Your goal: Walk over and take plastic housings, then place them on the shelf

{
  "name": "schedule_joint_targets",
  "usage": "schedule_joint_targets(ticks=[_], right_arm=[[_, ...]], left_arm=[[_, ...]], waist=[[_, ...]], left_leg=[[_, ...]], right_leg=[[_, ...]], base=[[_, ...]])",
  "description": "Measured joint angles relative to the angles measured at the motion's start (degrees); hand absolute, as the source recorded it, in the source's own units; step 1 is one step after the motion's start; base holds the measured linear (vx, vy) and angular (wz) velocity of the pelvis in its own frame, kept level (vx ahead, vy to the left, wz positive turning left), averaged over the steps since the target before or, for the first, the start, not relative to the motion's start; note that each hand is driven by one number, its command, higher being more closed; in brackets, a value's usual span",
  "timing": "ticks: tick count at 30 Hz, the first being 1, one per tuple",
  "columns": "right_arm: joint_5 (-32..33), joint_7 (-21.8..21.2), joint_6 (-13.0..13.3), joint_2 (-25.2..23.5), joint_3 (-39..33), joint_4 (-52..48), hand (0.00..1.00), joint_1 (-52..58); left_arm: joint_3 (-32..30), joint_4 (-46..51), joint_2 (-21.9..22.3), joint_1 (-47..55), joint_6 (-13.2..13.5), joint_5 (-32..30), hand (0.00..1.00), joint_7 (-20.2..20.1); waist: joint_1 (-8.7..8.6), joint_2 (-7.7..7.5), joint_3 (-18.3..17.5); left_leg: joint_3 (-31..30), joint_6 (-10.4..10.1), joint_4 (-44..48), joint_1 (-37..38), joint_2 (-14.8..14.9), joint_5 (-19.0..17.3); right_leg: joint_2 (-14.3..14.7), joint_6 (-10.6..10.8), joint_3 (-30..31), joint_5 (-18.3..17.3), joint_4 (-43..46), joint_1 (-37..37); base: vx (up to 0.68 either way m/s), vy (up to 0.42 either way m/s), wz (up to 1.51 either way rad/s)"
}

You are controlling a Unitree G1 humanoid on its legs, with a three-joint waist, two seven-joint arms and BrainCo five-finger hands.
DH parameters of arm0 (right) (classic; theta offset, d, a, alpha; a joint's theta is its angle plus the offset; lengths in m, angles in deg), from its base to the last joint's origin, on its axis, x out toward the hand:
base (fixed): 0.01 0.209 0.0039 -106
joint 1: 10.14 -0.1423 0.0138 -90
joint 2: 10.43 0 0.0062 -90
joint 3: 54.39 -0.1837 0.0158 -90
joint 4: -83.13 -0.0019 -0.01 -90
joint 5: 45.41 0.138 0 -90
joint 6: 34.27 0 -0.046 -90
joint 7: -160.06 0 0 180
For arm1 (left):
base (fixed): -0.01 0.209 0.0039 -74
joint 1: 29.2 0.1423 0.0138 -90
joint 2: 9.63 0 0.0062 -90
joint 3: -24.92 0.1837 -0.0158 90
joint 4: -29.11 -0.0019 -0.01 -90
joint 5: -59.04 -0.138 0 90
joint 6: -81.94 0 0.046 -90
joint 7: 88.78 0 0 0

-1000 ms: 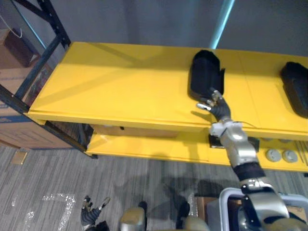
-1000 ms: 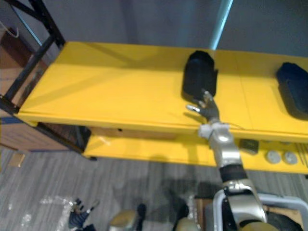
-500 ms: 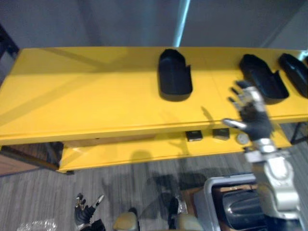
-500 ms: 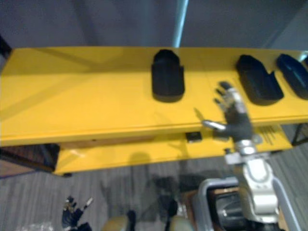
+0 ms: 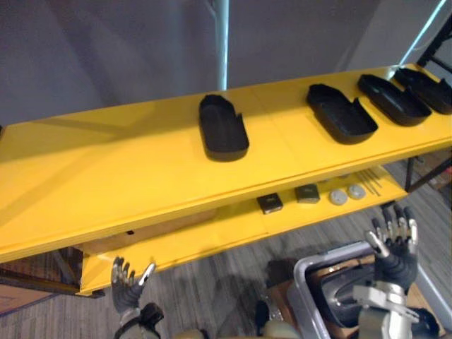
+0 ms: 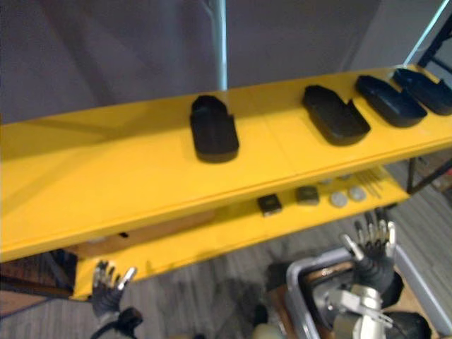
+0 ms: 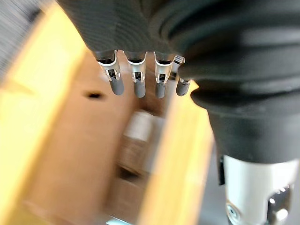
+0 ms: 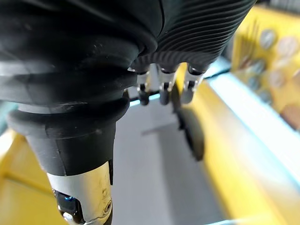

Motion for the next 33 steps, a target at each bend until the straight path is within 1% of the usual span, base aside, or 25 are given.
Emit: schedule_joint_targets(ticks=[1, 2, 4, 6, 7, 8, 9, 10, 11, 12, 13, 15, 16, 17, 18, 19, 20, 21, 23, 24, 26, 27, 28, 31, 33], right_arm=[[-0.19, 2.34, 0.01, 0.29, 0.99, 0.68, 0.0, -0.29], [-0.2, 3.14, 0.0, 0.41, 1.38, 1.11, 0.0, -0.28], [-1.58, 6.66, -0.37, 1.31, 2.99, 2.51, 0.0, -0.26], [-2.5, 7.74, -0.86, 1.66, 3.74, 2.56, 0.0, -0.02], [-2.53, 7.77, -1.15, 1.99, 3.92, 2.57, 0.0, 0.3], [-2.5, 7.53, -1.13, 2.64, 4.04, 2.61, 0.0, 0.5], [-2.53, 6.91, -1.04, 3.91, 4.22, 2.65, 0.0, 0.45], [-2.53, 6.61, -1.04, 4.62, 4.37, 2.76, 0.0, 0.3], [-2.49, 5.99, -1.01, 6.07, 4.77, 3.34, 0.0, 0.01], [-2.33, 5.02, -0.98, 7.14, 4.9, 4.14, 0.0, -0.19], [-2.24, 4.16, -0.97, 8.36, 5.71, 4.45, 0.0, -0.15], [-2.28, 3.36, -0.38, 9.24, 6.46, 4.43, 0.0, -0.02], [-2.27, 3.04, -0.23, 9.23, 7.17, 4.43, 0.0, -0.1], [-2.27, 2.77, -0.22, 9.23, 7.51, 4.43, 0.0, -0.14], [-2.29, 2.66, -0.22, 9.24, 8.08, 4.43, 0.0, -0.35], [-2.3, 2.63, -0.19, 9.24, 8.21, 4.44, 0.0, -1.25], [-2.3, 2.65, -0.14, 9.28, 8.21, 4.44, 0.0, -1.83], [-2.36, 2.64, -0.06, 9.47, 8.3, 4.72, 0.0, -3.77], [-2.42, 2.64, 0.03, 9.98, 8.53, 6.55, 0.0, -7.6], [-2.63, 2.79, 0.03, 10.44, 8.85, 8.05, 0.0, -9.98], [-4.1, 3.65, 0.03, 11.18, 9.43, 10.62, 0.0, -13.3], [-4.61, 4.69, 0.03, 11.29, 9.92, 12.14, 0.0, -15.15], [-4.58, 5.47, 0.03, 11.29, 9.95, 13.51, 0.0, -16.07], [-4.59, 5.4, 0.04, 11.31, 9.87, 14.12, 0.0, -17.2], [-4.71, 5.36, 0.04, 11.35, 9.47, 14.36, 0.0, -17.07]], left_arm=[[1.61, 2.57, -1.18, -0.32, 0.01, -0.29, 0.0, -0.25], [2.16, 3.71, -1.52, -0.52, 0.01, -0.42, 0.0, -0.55], [4.17, 6.98, -2.04, -0.47, 0.0, -0.37, 0.0, -2.13], [5.33, 7.73, -2.49, -0.69, -0.05, -0.38, 0.0, -2.26], [6.1, 8.04, -2.77, -0.98, -0.09, -0.39, 0.0, -2.29], [6.32, 8.45, -2.74, -1.03, -0.09, -0.35, 0.0, -2.19], [6.77, 9.88, -2.69, -1.04, -0.07, -0.27, 0.0, -1.98], [6.8, 10.93, -2.72, -0.98, -0.06, -0.28, 0.0, -1.87], [6.76, 12.71, -2.74, -0.87, 0.01, -0.26, 0.0, -1.15], [6.82, 13.4, -2.71, -0.88, 0.08, -0.23, 0.0, -0.34], [7.04, 13.87, -2.73, -0.84, 0.1, -0.2, 0.0, 0.6], [7.41, 14.61, -2.88, -1.66, 0.13, -0.4, 0.0, 1.57], [8.01, 14.85, -3.14, -2.87, 0.25, -0.58, 0.0, 2.2], [8.22, 14.97, -3.2, -3.49, 0.26, -0.63, 0.0, 2.34], [8.6, 14.96, -3.19, -4.64, 0.25, -0.85, 0.0, 2.74], [9.0, 14.96, -3.28, -5.37, 0.24, -0.94, 0.0, 3.16], [9.18, 15.0, -3.36, -5.44, 0.25, -0.98, 0.0, 3.41], [9.3, 14.96, -3.42, -5.36, 0.25, -0.96, 0.0, 4.47], [8.84, 14.98, -3.69, -5.43, 0.22, -0.99, 0.0, 5.78], [8.29, 14.96, -3.94, -5.37, 0.21, -1.0, 0.0, 6.06], [7.53, 14.98, -4.49, -5.5, 0.22, -1.36, 0.0, 6.65], [6.98, 14.96, -5.03, -5.38, 0.22, -3.21, 0.0, 6.76], [6.94, 14.97, -5.26, -5.18, 0.22, -3.55, 0.0, 6.63], [5.51, 15.01, -4.99, -4.19, 0.32, -2.45, 0.0, 4.57], [4.78, 15.0, -5.05, -4.15, 0.54, -2.07, 0.0, 3.66]], waist=[[0.01, 0.2, -0.14], [0.0, 0.31, -0.21], [0.15, 0.64, -0.42], [0.04, 0.57, -0.37], [-0.14, 0.39, -0.29], [-0.16, 0.26, -0.25], [-0.2, 0.32, -0.29], [-0.15, 0.33, -0.22], [-0.06, 0.51, -0.13], [-0.05, 0.6, -0.03], [-0.14, 1.64, -0.24], [-0.39, 2.13, -0.11], [-0.46, 1.87, 0.53], [-0.65, 1.7, 0.85], [-1.24, 1.39, 1.33], [-1.74, 1.44, 2.13], [-1.61, 1.45, 2.21], [-1.5, 1.59, 2.45], [-1.04, 1.61, 4.01], [-0.24, 1.61, 4.22], [0.28, 1.78, 4.94], [1.11, 1.68, 5.53], [1.74, 1.72, 5.59], [1.77, 2.5, 6.14], [1.64, 2.65, 6.33]], left_leg=[[0.1, -0.03, 0.02, -0.27, 0.02, 0.03], [0.24, -0.06, 0.03, -0.46, 0.04, 0.04], [2.92, -0.2, 0.4, -0.73, 0.43, 0.11], [5.04, -0.59, 2.3, -0.88, 0.89, -0.19], [4.69, -0.44, 4.76, -0.86, 0.96, -0.96], [3.23, 0.68, 7.63, -1.06, 1.01, -1.73], [-0.66, 2.69, 12.22, -2.43, 0.8, -2.97], [-2.64, 3.54, 14.88, -3.27, 0.57, -3.56], [-6.35, 4.37, 20.32, -5.11, 0.24, -4.53], [-8.72, 4.09, 23.34, -6.01, 0.01, -5.28], [-10.89, 3.63, 24.23, -5.4, -0.32, -6.07], [-10.84, 3.3, 23.12, -5.03, -0.74, -6.43], [-10.82, 3.3, 21.46, -4.97, -1.35, -6.43], [-10.83, 3.24, 20.59, -4.97, -1.6, -6.46], [-11.01, 3.1, 18.74, -5.0, -2.12, -6.54], [-11.12, 2.39, 16.99, -4.67, -2.35, -6.94], [-11.13, 1.84, 16.34, -4.69, -2.48, -7.31], [-11.26, 1.09, 15.22, -4.8, -2.66, -8.09], [-11.49, 1.24, 14.06, -4.69, -2.91, -8.44], [-12.27, 1.48, 14.03, -5.16, -3.19, -8.63], [-13.13, 1.49, 14.27, -5.76, -3.19, -9.38], [-13.22, 1.46, 14.36, -5.75, -3.15, -9.7], [-13.21, 1.44, 14.57, -5.81, -3.09, -9.8], [-12.88, 1.42, 16.19, -5.73, -2.22, -11.14], [-12.63, 1.39, 16.23, -5.69, -2.18, -11.2]], right_leg=[[0.05, 0.08, 0.06, 0.11, -0.07, -0.24], [0.1, 0.02, 0.15, 0.23, -0.1, -0.48], [0.82, 0.21, 2.76, 1.25, -0.14, -2.35], [1.73, 0.08, 5.63, 2.22, -0.27, -3.17], [2.42, -0.06, 8.18, 2.45, -0.35, -3.19], [3.04, -0.15, 10.84, 2.65, -0.25, -3.22], [3.99, -0.36, 14.59, 2.61, 0.25, -3.94], [4.56, -0.7, 16.54, 2.36, 0.32, -4.26], [5.49, -0.94, 20.27, 2.35, 0.47, -4.81], [6.5, -1.36, 22.14, 2.14, 0.56, -5.05], [7.4, -1.81, 22.81, 2.3, 0.55, -5.43], [7.31, -2.75, 22.22, 2.38, 0.77, -7.37], [6.85, -3.32, 21.87, 1.98, 1.16, -8.84], [6.55, -3.33, 21.75, 1.98, 1.19, -9.4], [5.72, -3.41, 20.49, 2.11, 1.39, -10.36], [4.95, -3.29, 18.9, 2.92, 1.6, -10.73], [4.7, -3.32, 18.52, 4.02, 1.83, -11.26], [4.16, -2.1, 17.47, 5.54, 2.05, -12.12], [3.67, -1.17, 17.01, 6.29, 1.66, -12.3], [3.28, -0.62, 16.65, 6.83, 1.14, -12.7], [3.06, -0.09, 15.74, 7.31, 0.74, -12.74], [3.16, 0.21, 15.75, 7.58, 0.65, -12.73], [3.19, 0.22, 15.71, 7.77, 0.29, -12.51], [4.01, 0.15, 15.7, 7.82, 0.21, -11.8], [3.99, 0.17, 15.7, 7.88, 0.27, -11.92]], base=[[-0.06, -0.012, -0.02], [-0.04, -0.011, -0.12], [0.0, -0.011, -0.49], [0.03, -0.012, -0.87], [0.04, -0.024, -1.23], [0.04, -0.032, -1.57], [0.02, -0.024, -1.49], [0.0, 0.011, -1.73], [-0.03, 0.078, -1.56], [-0.06, 0.13, -1.81], [-0.08, 0.159, -1.61], [-0.08, 0.111, -1.16], [-0.07, 0.076, -0.54], [-0.09, 0.098, -0.27], [-0.07, 0.085, 0.2], [-0.07, 0.08, 0.32], [-0.07, 0.08, 0.37], [-0.07, 0.075, 0.27], [-0.06, 0.054, 0.2], [-0.07, 0.015, 0.2], [-0.07, -0.002, 0.2], [-0.05, -0.017, 0.04], [-0.03, -0.023, 0.01], [0.0, -0.011, -0.09], [0.01, -0.018, -0.12]])
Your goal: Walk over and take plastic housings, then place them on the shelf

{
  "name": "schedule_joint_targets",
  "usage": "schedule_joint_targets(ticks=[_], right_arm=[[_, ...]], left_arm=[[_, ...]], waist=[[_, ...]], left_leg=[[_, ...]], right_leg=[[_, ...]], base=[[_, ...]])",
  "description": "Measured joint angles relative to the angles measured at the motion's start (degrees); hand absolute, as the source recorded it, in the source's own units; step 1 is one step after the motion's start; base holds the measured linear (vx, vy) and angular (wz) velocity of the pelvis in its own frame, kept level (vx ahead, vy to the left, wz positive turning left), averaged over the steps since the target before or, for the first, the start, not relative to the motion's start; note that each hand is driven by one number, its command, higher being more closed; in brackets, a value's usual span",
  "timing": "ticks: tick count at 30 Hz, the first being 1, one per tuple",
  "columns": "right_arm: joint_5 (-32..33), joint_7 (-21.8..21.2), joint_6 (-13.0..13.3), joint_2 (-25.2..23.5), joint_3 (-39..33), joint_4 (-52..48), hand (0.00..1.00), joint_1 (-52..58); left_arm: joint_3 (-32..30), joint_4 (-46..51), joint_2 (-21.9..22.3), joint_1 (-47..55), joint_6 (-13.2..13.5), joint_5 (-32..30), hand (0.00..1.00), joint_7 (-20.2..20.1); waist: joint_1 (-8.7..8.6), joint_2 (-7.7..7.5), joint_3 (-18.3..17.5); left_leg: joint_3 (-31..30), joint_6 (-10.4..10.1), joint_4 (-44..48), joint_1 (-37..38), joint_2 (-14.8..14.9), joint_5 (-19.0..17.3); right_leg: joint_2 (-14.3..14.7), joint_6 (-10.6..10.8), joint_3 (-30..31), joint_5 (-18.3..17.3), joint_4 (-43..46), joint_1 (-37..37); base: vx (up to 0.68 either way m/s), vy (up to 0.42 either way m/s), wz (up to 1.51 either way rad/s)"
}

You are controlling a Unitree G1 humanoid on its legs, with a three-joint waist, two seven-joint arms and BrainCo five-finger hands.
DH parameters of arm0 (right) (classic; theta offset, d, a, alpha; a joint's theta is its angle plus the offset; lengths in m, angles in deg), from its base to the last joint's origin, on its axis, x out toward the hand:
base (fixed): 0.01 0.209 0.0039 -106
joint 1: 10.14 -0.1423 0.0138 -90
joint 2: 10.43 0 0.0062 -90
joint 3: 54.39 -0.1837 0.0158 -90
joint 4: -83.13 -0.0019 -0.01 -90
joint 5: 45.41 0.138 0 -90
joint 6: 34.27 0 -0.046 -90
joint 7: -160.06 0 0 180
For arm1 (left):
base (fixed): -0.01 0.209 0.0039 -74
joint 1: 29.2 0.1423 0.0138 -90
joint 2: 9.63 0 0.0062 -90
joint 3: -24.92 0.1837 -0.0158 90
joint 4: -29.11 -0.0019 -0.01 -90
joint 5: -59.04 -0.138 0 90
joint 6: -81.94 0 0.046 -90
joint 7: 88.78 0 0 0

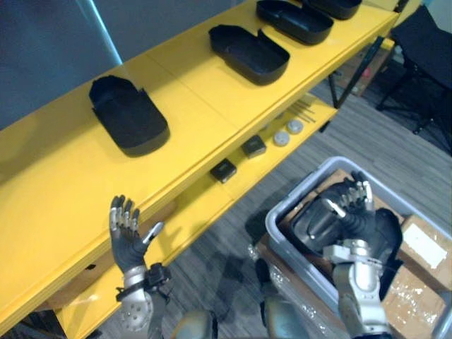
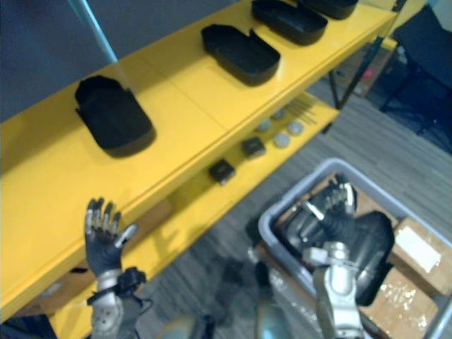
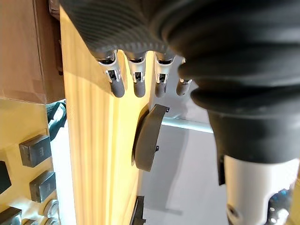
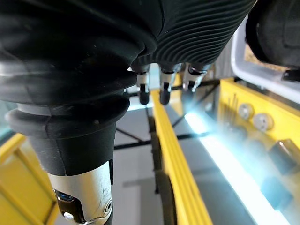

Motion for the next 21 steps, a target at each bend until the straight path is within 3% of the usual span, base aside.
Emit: schedule_joint_targets(ticks=[2, 5, 9, 11, 12, 13, 14, 16, 18, 19, 20, 21], right_arm=[[-0.43, 0.11, -0.11, 0.14, -0.7, 1.36, 0.0, -0.87], [-0.51, 2.35, -0.35, 0.47, -3.73, 1.65, 0.0, -2.4], [-0.53, 4.51, -0.47, -2.89, -4.78, -0.05, 0.0, 3.39], [-0.72, 3.42, -0.49, -5.09, -4.86, -3.71, 0.0, 10.35], [-1.34, 1.57, -0.44, -6.12, -4.79, -6.28, 0.0, 13.35], [-1.44, -0.19, -0.12, -5.89, -4.94, -6.72, 0.0, 15.06], [-1.38, -0.9, -0.11, -5.84, -5.02, -6.72, 0.0, 15.19], [0.38, -4.66, 0.18, -5.93, -5.85, -6.51, 0.0, 15.01], [1.16, -5.17, -0.05, -5.91, -6.04, -5.57, 0.0, 13.19], [1.18, -4.91, -0.1, -5.89, -6.07, -3.92, 0.0, 11.35], [1.14, -4.74, -0.29, -5.89, -6.09, -2.86, 0.0, 10.71], [0.81, -3.72, -0.94, -5.9, -6.21, -1.21, 0.0, 8.99]], left_arm=[[0.01, 0.0, -0.15, -1.36, 1.21, -0.01, 0.0, -1.56], [0.07, 1.47, -0.42, -5.76, 4.17, 0.13, 0.0, -5.79], [0.53, 5.35, -0.54, -6.65, 4.2, 0.64, 0.0, -8.57], [0.64, 6.58, -0.73, -5.98, 3.87, 1.81, 0.0, -7.6], [0.37, 7.27, -1.15, -5.21, 3.84, 1.79, 0.0, -6.03], [0.31, 7.18, -1.46, -4.81, 3.72, 1.81, 0.0, -4.92], [0.14, 7.17, -1.55, -4.42, 3.64, 1.8, 0.0, -4.4], [0.0, 7.1, -1.39, -4.32, 0.96, 1.66, 0.0, -2.07], [-1.55, 7.16, -1.1, -4.51, -1.04, 1.7, 0.0, -1.46], [-2.99, 6.83, -0.61, -4.41, -2.17, 1.75, 0.0, -1.08], [-3.91, 6.67, -0.2, -4.25, -2.75, 1.79, 0.0, -1.01], [-5.16, 6.19, 0.19, -4.03, -3.26, 2.25, 0.0, -1.06]], waist=[[-0.2, -0.05, 0.92], [-0.43, 0.31, 4.13], [-0.64, 0.49, 5.15], [-1.86, -0.24, 5.78], [-1.96, -0.11, 6.67], [-2.82, -1.15, 6.71], [-2.98, -1.08, 6.84], [-3.07, -1.6, 6.73], [-2.69, -2.19, 6.4], [-1.51, -2.3, 6.39], [-0.93, -2.37, 6.35], [0.5, -2.77, 6.17]], left_leg=[[0.15, -0.02, 0.24, -0.01, -0.02, -0.01], [0.09, -0.14, 4.43, -1.15, -0.17, -1.41], [2.39, 0.72, 12.05, -0.6, 0.96, -5.18], [7.28, 2.3, 12.12, 1.07, 2.02, -7.07], [11.34, 3.06, 11.23, 1.27, 3.37, -6.58], [14.7, 3.64, 10.59, 1.08, 4.24, -5.71], [16.34, 3.81, 9.91, 1.02, 4.57, -5.17], [21.25, 4.43, 6.31, 0.62, 4.97, -2.03], [24.51, 4.53, 4.11, -0.97, 5.12, 0.31], [26.95, 4.17, 3.49, -1.46, 5.7, 1.03], [27.64, 4.02, 3.59, -1.71, 5.94, 1.11], [28.36, 3.82, 4.15, -2.48, 6.18, 1.22]], right_leg=[[0.04, 0.04, -0.02, -0.2, 1.0, -0.45], [1.03, 0.72, -0.07, -3.27, 8.98, -3.72], [4.57, 1.39, 3.67, -2.76, 14.0, -4.29], [5.62, 0.74, 3.28, -0.55, 14.15, -4.11], [5.9, -2.42, 0.92, 0.53, 13.76, -4.33], [5.69, -5.48, -5.18, -6.13, 22.68, -6.54], [5.43, -6.37, -7.33, -9.0, 26.78, -7.23], [1.22, -6.71, -14.32, -19.51, 38.15, -6.43], [-3.51, -6.87, -18.67, -24.77, 39.56, -3.92], [-6.39, -6.27, -21.18, -27.06, 37.6, -1.23], [-7.79, -5.94, -22.32, -27.64, 35.94, 0.4], [-9.93, -3.45, -23.92, -28.99, 31.17, 3.05]], base=[[0.0, -0.008, -0.02], [-0.01, -0.001, -0.01], [-0.06, 0.061, -0.69], [-0.2, 0.102, -1.22], [-0.35, 0.053, -1.43], [-0.29, 0.033, -1.5], [-0.26, 0.037, -1.47], [-0.19, 0.054, -1.28], [-0.18, -0.002, -1.0], [-0.2, -0.049, -1.05], [-0.16, -0.111, -1.1], [-0.11, -0.153, -0.91]])
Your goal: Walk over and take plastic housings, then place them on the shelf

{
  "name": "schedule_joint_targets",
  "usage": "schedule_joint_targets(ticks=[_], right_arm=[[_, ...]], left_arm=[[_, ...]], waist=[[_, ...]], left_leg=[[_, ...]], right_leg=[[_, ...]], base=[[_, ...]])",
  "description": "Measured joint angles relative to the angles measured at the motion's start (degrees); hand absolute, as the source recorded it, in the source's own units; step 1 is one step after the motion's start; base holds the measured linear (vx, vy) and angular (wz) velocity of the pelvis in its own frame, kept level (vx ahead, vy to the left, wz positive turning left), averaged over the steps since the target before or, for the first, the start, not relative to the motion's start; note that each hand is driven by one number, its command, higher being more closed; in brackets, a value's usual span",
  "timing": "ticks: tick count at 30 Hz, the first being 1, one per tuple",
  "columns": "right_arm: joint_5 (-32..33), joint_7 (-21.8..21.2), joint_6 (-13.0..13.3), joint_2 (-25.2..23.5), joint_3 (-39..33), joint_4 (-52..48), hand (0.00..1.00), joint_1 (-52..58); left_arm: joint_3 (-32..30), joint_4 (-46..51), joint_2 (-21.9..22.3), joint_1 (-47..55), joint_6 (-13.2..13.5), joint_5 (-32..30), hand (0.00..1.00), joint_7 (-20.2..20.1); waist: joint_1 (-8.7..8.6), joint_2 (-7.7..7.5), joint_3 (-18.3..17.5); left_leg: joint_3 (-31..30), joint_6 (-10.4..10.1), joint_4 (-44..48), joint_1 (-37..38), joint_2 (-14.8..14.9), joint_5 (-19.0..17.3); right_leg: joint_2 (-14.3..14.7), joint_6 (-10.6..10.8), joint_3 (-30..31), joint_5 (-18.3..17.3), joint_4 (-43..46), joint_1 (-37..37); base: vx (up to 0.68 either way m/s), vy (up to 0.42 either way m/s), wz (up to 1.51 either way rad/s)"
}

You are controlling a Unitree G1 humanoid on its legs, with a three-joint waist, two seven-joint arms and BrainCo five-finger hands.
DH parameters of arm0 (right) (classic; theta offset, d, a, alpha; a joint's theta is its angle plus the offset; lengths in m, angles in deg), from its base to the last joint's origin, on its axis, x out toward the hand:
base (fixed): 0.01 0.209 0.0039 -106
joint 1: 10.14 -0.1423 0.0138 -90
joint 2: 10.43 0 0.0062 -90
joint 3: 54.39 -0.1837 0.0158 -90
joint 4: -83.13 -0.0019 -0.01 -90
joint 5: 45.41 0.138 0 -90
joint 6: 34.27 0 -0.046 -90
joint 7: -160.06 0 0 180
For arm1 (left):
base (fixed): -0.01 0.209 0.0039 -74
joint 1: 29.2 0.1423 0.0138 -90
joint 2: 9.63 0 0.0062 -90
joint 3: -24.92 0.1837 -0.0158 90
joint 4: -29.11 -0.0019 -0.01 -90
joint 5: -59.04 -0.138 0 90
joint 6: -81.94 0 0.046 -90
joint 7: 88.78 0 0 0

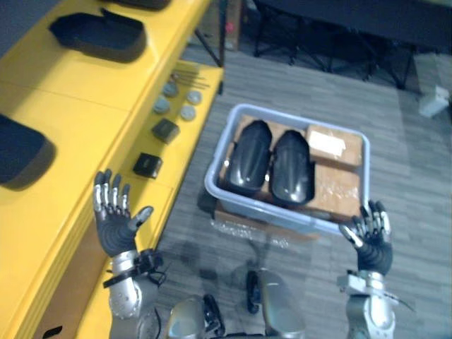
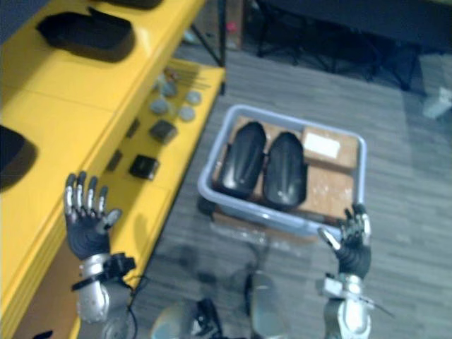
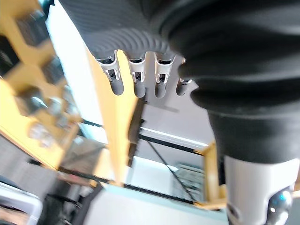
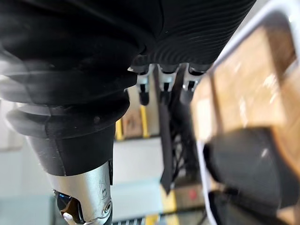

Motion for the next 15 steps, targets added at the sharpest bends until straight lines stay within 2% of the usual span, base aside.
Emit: schedule_joint_targets(ticks=[1, 2, 4, 5, 8, 10, 12, 14, 15], right_arm=[[-0.39, 0.64, -0.62, 0.01, -0.28, 1.27, 0.0, -1.7], [-0.76, 1.36, -1.03, 0.03, -0.44, 1.91, 0.0, -1.99], [-1.04, 2.06, -1.64, 0.03, -1.19, 1.88, 0.0, -1.91], [-1.06, 2.45, -2.28, -0.13, -3.1, 1.82, 0.0, -1.33], [-0.96, 3.29, -4.35, 0.02, -7.28, 2.13, 0.0, 1.03], [-0.7, 3.19, -4.35, 0.18, -8.47, 2.58, 0.0, 1.32], [-0.73, 3.1, -4.29, 0.55, -8.69, 2.86, 0.0, 0.59], [-0.71, 1.97, -4.06, 1.92, -8.64, 4.38, 0.0, -2.14], [-0.66, 1.47, -4.08, 3.2, -8.65, 6.09, 0.0, -4.9]], left_arm=[[-0.97, -0.89, 0.46, 0.08, -0.42, 0.3, 0.0, -0.12], [-0.97, -0.88, 0.81, 0.75, -0.44, 1.56, 0.0, -0.28], [-1.29, -0.6, 1.53, 1.76, -0.14, 1.89, 0.0, -0.59], [-1.5, -0.64, 2.02, 2.17, 0.2, 2.23, 0.0, -0.69], [-1.56, -0.71, 2.0, 1.21, 0.61, 2.11, 0.0, -1.31], [-1.49, -0.97, 2.01, 0.55, 0.21, 2.1, 0.0, -2.31], [-1.49, -1.93, 1.87, -0.72, -2.09, 1.84, 0.0, -2.85], [-1.29, -4.88, 1.7, -2.14, -5.7, 0.34, 0.0, -3.56], [-0.55, -8.18, 1.58, -3.04, -8.47, -1.58, 0.0, -4.3]], waist=[[0.23, 0.51, 0.1], [-0.17, 0.82, -0.08], [-0.01, 1.1, -0.32], [-0.38, 1.18, -0.41], [-0.83, 1.12, -0.45], [-1.23, 1.16, -0.43], [-1.43, 1.19, -0.44], [-1.42, 1.38, -0.51], [-1.41, 1.82, -0.53]], left_leg=[[-0.91, -0.84, 0.64, -0.99, 0.91, 0.72], [-3.85, -1.09, 0.18, -1.53, 1.15, 1.94], [-6.4, -2.12, -1.69, -0.85, 1.41, 2.53], [-6.33, -3.45, -4.14, 0.16, 1.72, 3.7], [-6.52, -3.24, -6.17, 0.38, 1.8, 5.66], [-7.53, -2.77, -6.38, 0.32, 1.72, 6.28], [-8.99, -2.18, -6.41, 0.41, 1.41, 6.81], [-11.29, -2.26, -7.26, 0.42, 0.54, 7.67], [-11.42, -2.45, -8.22, 0.45, 0.18, 8.06]], right_leg=[[1.13, 4.12, -0.52, 2.51, -3.44, 0.4], [2.81, 3.82, -0.36, 4.59, -6.16, 1.12], [4.64, 3.52, 0.28, 6.27, -9.16, 2.07], [6.01, 3.11, 0.63, 8.01, -12.59, 3.22], [7.36, 2.35, 1.8, 10.54, -16.68, 3.84], [7.84, 2.08, 2.4, 11.9, -18.26, 4.41], [8.2, 1.85, 3.51, 13.11, -19.65, 4.96], [8.18, 1.82, 4.73, 14.38, -21.1, 4.88], [8.18, 1.97, 5.25, 15.46, -22.6, 4.85]], base=[[-0.11, -0.214, -0.75], [-0.06, -0.193, -0.46], [-0.01, -0.15, -0.4], [0.0, -0.123, -0.36], [-0.01, -0.079, -0.27], [0.02, -0.042, -0.31], [0.01, -0.006, -0.31], [-0.04, 0.017, -0.33], [-0.05, 0.052, -0.24]])
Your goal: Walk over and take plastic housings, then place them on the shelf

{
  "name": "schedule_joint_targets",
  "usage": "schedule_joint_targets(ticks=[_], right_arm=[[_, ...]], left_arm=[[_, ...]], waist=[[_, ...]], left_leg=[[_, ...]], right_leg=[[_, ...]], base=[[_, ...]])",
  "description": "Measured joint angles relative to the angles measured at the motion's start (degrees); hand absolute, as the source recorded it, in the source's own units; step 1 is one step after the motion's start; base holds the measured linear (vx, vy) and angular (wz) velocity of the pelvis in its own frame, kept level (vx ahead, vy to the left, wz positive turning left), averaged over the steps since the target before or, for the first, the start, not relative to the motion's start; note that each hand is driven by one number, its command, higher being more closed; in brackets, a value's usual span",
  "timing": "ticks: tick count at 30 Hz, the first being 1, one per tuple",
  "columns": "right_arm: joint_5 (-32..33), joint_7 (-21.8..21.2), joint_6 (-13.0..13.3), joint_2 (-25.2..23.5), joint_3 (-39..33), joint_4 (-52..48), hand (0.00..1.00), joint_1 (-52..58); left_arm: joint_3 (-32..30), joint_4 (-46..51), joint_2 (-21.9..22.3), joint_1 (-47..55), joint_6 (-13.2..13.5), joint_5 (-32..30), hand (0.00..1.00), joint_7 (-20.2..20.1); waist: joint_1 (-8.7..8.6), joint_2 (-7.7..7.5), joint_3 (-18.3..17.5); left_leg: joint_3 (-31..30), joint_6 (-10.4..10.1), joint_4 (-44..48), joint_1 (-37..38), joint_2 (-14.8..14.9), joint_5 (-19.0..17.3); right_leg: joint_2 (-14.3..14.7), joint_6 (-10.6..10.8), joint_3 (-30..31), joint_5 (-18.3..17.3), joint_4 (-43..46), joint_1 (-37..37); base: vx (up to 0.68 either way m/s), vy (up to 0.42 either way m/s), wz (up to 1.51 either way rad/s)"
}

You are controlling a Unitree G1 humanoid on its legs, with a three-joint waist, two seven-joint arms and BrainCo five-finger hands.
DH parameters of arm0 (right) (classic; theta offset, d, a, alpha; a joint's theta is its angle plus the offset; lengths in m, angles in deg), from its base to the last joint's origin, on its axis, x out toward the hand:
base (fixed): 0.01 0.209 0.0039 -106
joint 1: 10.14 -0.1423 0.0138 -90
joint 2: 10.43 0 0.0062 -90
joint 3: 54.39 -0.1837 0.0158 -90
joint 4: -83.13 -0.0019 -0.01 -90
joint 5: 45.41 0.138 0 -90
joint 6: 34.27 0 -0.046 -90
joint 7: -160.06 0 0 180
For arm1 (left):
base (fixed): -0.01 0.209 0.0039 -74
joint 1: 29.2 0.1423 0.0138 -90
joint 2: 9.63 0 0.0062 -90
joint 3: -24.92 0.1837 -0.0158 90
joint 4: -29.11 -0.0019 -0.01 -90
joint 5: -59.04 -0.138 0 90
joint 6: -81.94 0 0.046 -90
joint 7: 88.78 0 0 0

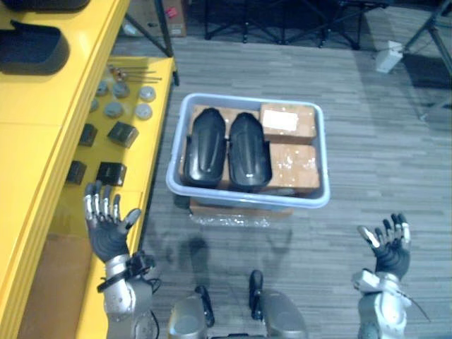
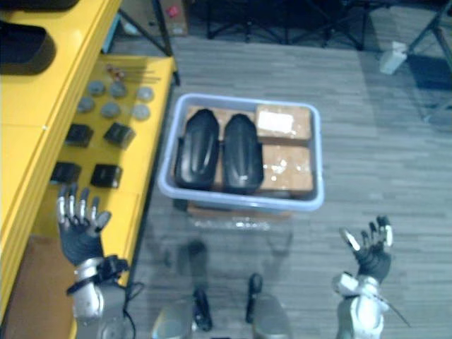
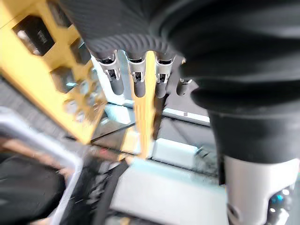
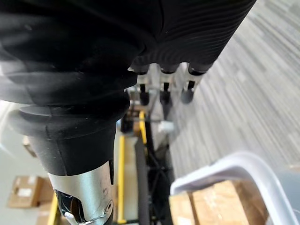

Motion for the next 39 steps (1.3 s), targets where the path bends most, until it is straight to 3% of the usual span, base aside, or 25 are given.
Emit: schedule_joint_targets(ticks=[4, 7, 11, 16, 22, 31, 35, 39], right_arm=[[0.03, 0.6, -0.13, 5.37, 2.55, 8.81, 0.0, -12.66], [0.11, 3.6, -0.26, 10.76, 4.42, 16.49, 0.0, -25.66], [0.03, 6.82, -3.11, 16.89, 5.23, 25.42, 0.0, -38.62], [-0.22, 10.2, -8.93, 22.47, 10.05, 36.33, 0.0, -51.82], [-2.37, 13.1, -16.82, 29.63, 14.22, 46.82, 0.0, -64.86], [-6.83, 13.59, -26.24, 34.6, 17.5, 54.83, 0.0, -70.79], [-8.05, 12.87, -30.53, 37.59, 19.04, 56.94, 0.0, -71.83], [-9.57, 8.64, -34.04, 39.38, 21.66, 57.46, 0.0, -71.82]], left_arm=[[7.11, -10.35, -1.84, -1.57, -8.54, -1.38, 0.0, -3.33], [11.25, -15.75, -2.26, -2.01, -10.03, -1.57, 0.0, -5.1], [13.77, -19.43, -2.72, -1.98, -10.04, -1.56, 0.0, -6.65], [18.52, -26.77, -3.55, -2.05, -10.06, -3.07, 0.0, -6.98], [20.74, -34.41, -1.52, -2.16, -8.51, -3.42, 0.0, -6.9], [23.82, -37.22, -1.08, -2.22, -2.96, -1.27, 0.0, -7.04], [24.94, -38.24, -0.85, -2.55, -2.25, -0.54, 0.0, -7.04], [25.05, -38.94, -0.42, -2.73, -2.27, 0.93, 0.0, -6.93]], waist=[[0.69, 0.62, 0.29], [2.5, 2.37, 1.37], [4.34, 4.41, 2.26], [6.97, 6.38, 3.07], [9.61, 10.96, 4.65], [10.78, 13.47, 4.39], [11.44, 14.52, 3.64], [11.77, 15.25, 3.11]], left_leg=[[-2.9, -0.6, -3.39, -0.34, -2.08, 2.39], [-4.64, -0.96, -4.2, -1.22, -3.1, 3.02], [-7.07, -0.43, -4.41, -3.73, -4.77, 4.7], [-9.32, -0.03, -3.89, -6.49, -6.09, 5.86], [-11.67, 0.55, -1.99, -10.47, -7.58, 6.39], [-12.74, 0.63, 0.1, -15.41, -9.17, 6.84], [-13.39, 0.61, 1.28, -17.15, -9.37, 6.82], [-14.15, 0.49, 2.05, -18.43, -9.32, 6.75]], right_leg=[[-1.02, 0.33, 0.07, 3.08, -3.68, -0.05], [-1.68, 0.56, -0.38, 4.62, -4.94, -0.52], [-3.29, 0.96, -2.64, 5.28, -4.66, -2.18], [-4.91, 1.02, -5.1, 4.99, -2.72, -4.34], [-7.11, 1.62, -7.11, 3.35, 2.96, -8.55], [-9.96, 1.45, -8.22, 0.04, 10.21, -15.38], [-10.31, 1.12, -8.36, -0.72, 11.91, -17.14], [-10.61, 0.45, -9.28, -2.02, 13.49, -18.39]], base=[[-0.07, 0.05, -0.02], [-0.13, 0.05, 0.12], [-0.16, 0.044, 0.35], [-0.1, 0.042, 0.27], [-0.04, 0.035, 0.22], [-0.04, 0.013, 0.11], [-0.03, -0.005, 0.06], [-0.04, -0.016, 0.11]])
